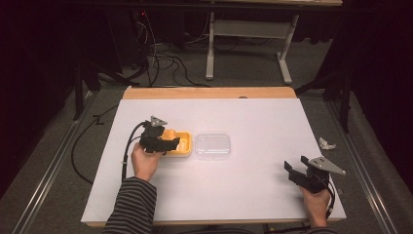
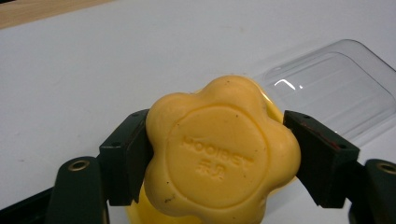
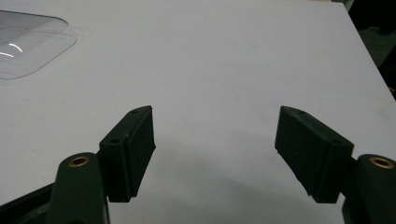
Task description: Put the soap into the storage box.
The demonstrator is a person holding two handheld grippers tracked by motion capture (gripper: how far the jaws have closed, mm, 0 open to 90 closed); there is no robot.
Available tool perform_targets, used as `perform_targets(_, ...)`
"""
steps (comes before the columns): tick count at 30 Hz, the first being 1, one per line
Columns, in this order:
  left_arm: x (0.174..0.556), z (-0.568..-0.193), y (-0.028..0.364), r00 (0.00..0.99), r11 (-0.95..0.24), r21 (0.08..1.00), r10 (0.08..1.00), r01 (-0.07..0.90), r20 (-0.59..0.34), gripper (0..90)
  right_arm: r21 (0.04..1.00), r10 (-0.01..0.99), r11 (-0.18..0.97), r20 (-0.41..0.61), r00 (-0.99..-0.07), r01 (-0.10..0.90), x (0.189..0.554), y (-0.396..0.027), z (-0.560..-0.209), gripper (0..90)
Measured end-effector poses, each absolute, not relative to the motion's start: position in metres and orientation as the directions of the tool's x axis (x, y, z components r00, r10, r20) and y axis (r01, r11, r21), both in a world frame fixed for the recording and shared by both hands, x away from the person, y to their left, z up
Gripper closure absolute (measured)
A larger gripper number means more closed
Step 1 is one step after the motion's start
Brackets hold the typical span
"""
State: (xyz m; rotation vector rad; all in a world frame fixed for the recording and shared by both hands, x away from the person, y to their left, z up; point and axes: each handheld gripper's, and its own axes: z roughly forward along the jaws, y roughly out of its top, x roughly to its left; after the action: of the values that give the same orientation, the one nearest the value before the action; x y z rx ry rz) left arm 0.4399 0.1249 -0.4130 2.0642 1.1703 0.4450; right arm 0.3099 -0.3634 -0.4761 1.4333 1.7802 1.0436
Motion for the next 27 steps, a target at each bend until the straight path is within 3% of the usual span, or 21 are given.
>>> perform_targets(27, 0.458, -0.436, 0.117, 0.502, -0.365, 0.667, 0.865, 0.65, -0.016, 27.9, 0.873, 0.976, 0.087, 0.021, -0.215, 0.48, 0.309, -0.364, -0.476, 28.8)
